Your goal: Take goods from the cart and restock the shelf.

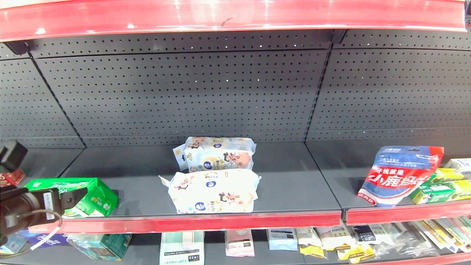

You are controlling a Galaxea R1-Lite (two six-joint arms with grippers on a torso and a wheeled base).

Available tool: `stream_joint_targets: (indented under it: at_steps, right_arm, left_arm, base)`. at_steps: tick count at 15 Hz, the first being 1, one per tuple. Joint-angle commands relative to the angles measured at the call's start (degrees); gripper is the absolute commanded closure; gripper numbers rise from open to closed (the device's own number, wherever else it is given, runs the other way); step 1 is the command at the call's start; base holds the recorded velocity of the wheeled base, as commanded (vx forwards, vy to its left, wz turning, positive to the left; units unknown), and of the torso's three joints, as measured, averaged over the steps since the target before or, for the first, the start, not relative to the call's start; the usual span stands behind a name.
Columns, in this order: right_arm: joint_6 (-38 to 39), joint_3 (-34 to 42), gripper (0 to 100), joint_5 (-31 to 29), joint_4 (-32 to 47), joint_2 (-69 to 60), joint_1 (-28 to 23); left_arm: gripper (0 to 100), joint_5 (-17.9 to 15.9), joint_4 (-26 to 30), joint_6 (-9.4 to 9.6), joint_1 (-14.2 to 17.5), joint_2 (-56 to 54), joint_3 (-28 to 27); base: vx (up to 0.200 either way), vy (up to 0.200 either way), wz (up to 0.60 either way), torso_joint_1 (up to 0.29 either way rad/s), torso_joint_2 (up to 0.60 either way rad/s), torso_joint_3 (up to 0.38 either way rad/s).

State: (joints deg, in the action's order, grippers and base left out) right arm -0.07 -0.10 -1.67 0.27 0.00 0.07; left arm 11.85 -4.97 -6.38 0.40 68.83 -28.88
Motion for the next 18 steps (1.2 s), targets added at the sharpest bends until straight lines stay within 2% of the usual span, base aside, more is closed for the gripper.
stream_joint_targets:
  at_steps: [1,3,6,8,9,11,15,18]
  right_arm:
    - [-0.01,0.01,0,0.00,0.00,0.09,0.01]
    - [-0.01,0.01,0,0.00,0.00,0.09,0.01]
    - [-0.01,0.01,0,0.00,0.00,0.09,0.01]
    - [-0.01,0.01,0,0.00,0.00,0.09,0.01]
    - [-0.01,0.01,0,0.00,0.00,0.09,0.01]
    - [-0.01,0.01,0,0.00,0.00,0.09,0.01]
    - [-0.01,0.01,0,0.00,0.00,0.09,0.01]
    - [-0.01,0.01,0,0.00,0.00,0.09,0.01]
  left_arm:
    - [0,0.02,-2.94,-0.04,-0.23,10.10,0.14]
    - [0,0.10,-9.00,-0.13,-2.42,15.72,0.32]
    - [0,-0.42,-13.04,-0.04,-6.82,18.80,-1.18]
    - [0,-1.74,-13.75,0.05,-9.10,19.06,-3.64]
    - [0,-1.74,-13.75,0.14,-9.46,19.15,-3.64]
    - [0,-1.21,-13.66,0.22,-13.50,21.26,-3.29]
    - [0,-0.42,-13.48,0.31,-18.33,23.98,-3.02]
    - [0,0.19,-13.92,0.31,-19.21,26.01,-3.64]
  base:
    - [0.000,0.000,0.00,0.000,0.00,0.000]
    - [0.000,0.000,0.00,0.000,0.00,0.000]
    - [0.000,0.000,0.00,0.000,0.00,0.000]
    - [0.000,0.000,0.00,0.000,0.00,0.000]
    - [0.000,0.000,0.00,0.000,0.00,0.000]
    - [0.000,0.000,0.00,0.000,0.00,0.000]
    - [0.000,0.000,0.00,0.000,0.00,0.000]
    - [0.000,0.000,0.00,0.000,0.00,0.000]
